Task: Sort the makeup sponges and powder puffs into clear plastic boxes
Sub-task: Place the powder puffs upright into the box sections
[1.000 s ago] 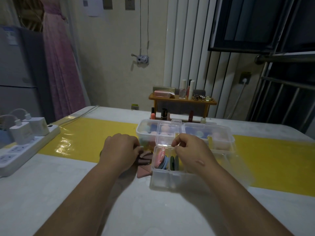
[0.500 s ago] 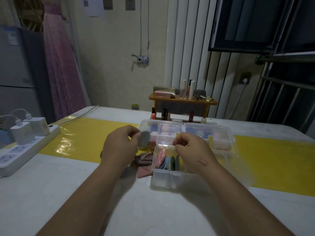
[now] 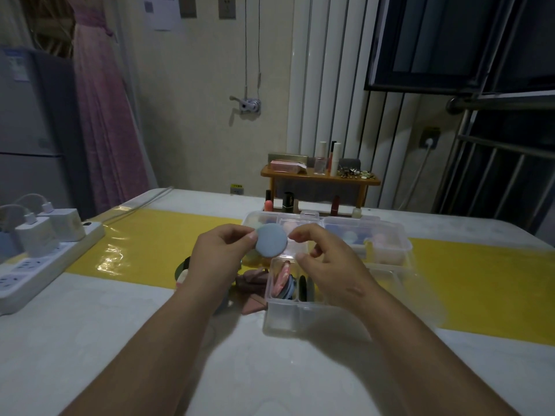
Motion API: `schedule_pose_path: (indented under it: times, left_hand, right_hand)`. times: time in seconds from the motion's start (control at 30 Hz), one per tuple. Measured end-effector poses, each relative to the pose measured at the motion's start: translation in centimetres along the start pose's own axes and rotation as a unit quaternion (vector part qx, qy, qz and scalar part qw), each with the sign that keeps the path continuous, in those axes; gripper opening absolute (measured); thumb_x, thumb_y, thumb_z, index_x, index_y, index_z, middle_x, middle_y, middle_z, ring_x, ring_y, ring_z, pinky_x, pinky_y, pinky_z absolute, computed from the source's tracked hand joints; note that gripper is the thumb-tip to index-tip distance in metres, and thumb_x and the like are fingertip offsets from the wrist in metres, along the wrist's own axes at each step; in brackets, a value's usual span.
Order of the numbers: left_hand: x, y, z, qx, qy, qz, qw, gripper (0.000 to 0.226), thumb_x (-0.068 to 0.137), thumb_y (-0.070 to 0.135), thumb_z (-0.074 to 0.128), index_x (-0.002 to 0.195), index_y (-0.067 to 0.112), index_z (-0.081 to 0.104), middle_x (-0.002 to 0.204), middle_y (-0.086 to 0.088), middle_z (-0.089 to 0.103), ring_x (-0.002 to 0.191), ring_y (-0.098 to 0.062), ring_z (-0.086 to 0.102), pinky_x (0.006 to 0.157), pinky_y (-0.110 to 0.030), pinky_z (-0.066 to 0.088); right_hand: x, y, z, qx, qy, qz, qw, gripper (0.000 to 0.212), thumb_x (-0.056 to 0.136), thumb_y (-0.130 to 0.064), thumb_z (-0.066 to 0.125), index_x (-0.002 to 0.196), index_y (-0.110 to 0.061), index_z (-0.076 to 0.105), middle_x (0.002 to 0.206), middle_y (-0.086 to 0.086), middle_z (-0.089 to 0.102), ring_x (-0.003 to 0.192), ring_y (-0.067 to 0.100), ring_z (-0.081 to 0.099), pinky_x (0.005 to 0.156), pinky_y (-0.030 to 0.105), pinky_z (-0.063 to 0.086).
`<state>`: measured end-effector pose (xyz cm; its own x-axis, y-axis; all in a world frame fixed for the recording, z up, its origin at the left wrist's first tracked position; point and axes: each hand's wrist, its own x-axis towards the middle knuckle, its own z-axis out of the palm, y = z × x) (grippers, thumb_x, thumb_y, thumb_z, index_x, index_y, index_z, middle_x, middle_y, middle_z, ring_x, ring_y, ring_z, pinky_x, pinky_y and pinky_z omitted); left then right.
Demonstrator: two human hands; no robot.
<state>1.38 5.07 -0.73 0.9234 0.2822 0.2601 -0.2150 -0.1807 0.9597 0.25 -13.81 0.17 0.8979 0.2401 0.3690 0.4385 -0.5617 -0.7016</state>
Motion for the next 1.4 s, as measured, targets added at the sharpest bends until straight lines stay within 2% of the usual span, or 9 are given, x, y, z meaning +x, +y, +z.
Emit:
schedule_pose_path:
  times: [0.13,0.23,0.37,0.5,0.73,0.93,1.07,1.23,1.4]
  left_hand:
    - [-0.5,0.3,0.4,-0.003,-0.041,0.013,0.999,0.007,0.090,0.016,0.068,0.092,0.017,0.074,0.087,0.003,0.071,0.080,-0.007,0.063,0.061,-0.020,0.044]
    - [-0.7,0.3,0.6,-0.011,-0.079,0.019,0.997,0.007,0.090,0.013,0.068,0.094,0.013,0.074,0.086,0.000,0.072,0.070,0.000,0.065,0.056,-0.011,0.046]
    - [-0.8,-0.3,0.8,0.046,-0.117,-0.001,0.992,0.008,0.087,0.016,0.072,0.092,0.022,0.075,0.088,0.006,0.069,0.067,-0.002,0.060,0.064,-0.019,0.046]
    - [-0.7,-0.8,0.8,0.064,-0.137,-0.023,0.988,0.009,0.082,0.012,0.076,0.085,0.021,0.075,0.078,0.004,0.073,0.071,-0.011,0.066,0.064,-0.026,0.049]
    - [-0.8,-0.7,0.6,0.102,-0.147,-0.005,0.984,0.014,0.083,0.017,0.077,0.085,0.029,0.072,0.082,0.010,0.074,0.073,-0.001,0.067,0.065,-0.016,0.046]
    - [-0.7,-0.7,0.6,0.100,-0.154,-0.009,0.983,0.013,0.083,0.016,0.076,0.089,0.027,0.073,0.083,0.010,0.074,0.073,0.001,0.066,0.067,-0.018,0.047]
    - [-0.7,-0.7,0.6,0.097,-0.153,-0.010,0.983,0.012,0.083,0.015,0.076,0.089,0.024,0.073,0.082,0.010,0.074,0.072,0.001,0.067,0.068,-0.019,0.048]
    - [-0.8,-0.6,0.6,0.097,-0.152,-0.007,0.984,0.011,0.082,0.015,0.077,0.089,0.023,0.074,0.081,0.010,0.074,0.071,0.002,0.067,0.068,-0.019,0.049]
    - [-0.7,-0.6,0.6,0.091,-0.142,-0.028,0.985,0.011,0.085,0.012,0.073,0.090,0.021,0.076,0.078,0.009,0.075,0.070,-0.008,0.067,0.068,-0.027,0.051]
  right_hand:
    - [0.0,0.0,0.1,0.015,0.004,-0.012,1.000,0.023,0.098,-0.020,0.053,0.102,-0.042,0.058,0.104,-0.024,0.053,0.089,0.005,0.054,0.070,0.021,0.046]
    - [0.0,0.0,-0.1,0.047,0.057,-0.011,0.997,0.023,0.097,-0.016,0.053,0.098,-0.037,0.062,0.099,-0.016,0.059,0.082,0.003,0.055,0.063,0.016,0.046]
    - [0.0,0.1,-0.3,0.093,0.143,0.011,0.985,0.022,0.094,-0.008,0.055,0.093,-0.028,0.064,0.093,-0.008,0.062,0.083,0.008,0.057,0.069,0.025,0.051]
    - [0.1,0.2,-0.4,0.081,0.154,0.040,0.984,0.016,0.090,-0.005,0.055,0.089,-0.019,0.064,0.087,-0.001,0.061,0.084,0.013,0.056,0.068,0.027,0.050]
    - [0.1,0.3,-0.5,0.042,0.168,0.057,0.983,0.021,0.088,-0.011,0.056,0.068,-0.015,0.057,0.064,-0.001,0.052,0.063,0.014,0.049,0.057,0.029,0.043]
    - [0.0,0.2,-0.5,-0.007,0.117,0.078,0.990,0.021,0.084,-0.014,0.057,0.063,-0.009,0.057,0.060,0.004,0.053,0.060,0.017,0.051,0.057,0.037,0.046]
    - [0.0,0.2,-0.1,-0.055,0.064,0.090,0.992,0.016,0.083,-0.020,0.059,0.068,-0.014,0.063,0.066,0.002,0.060,0.067,0.019,0.060,0.067,0.042,0.055]
    - [0.0,-0.1,0.1,-0.141,-0.015,0.103,0.985,0.013,0.088,-0.025,0.058,0.079,-0.022,0.067,0.078,-0.003,0.064,0.076,0.014,0.061,0.076,0.040,0.057]
    - [0.1,-0.1,0.3,-0.168,-0.019,0.105,0.980,0.012,0.088,-0.018,0.062,0.084,-0.029,0.066,0.086,-0.009,0.062,0.084,0.010,0.059,0.081,0.035,0.057]
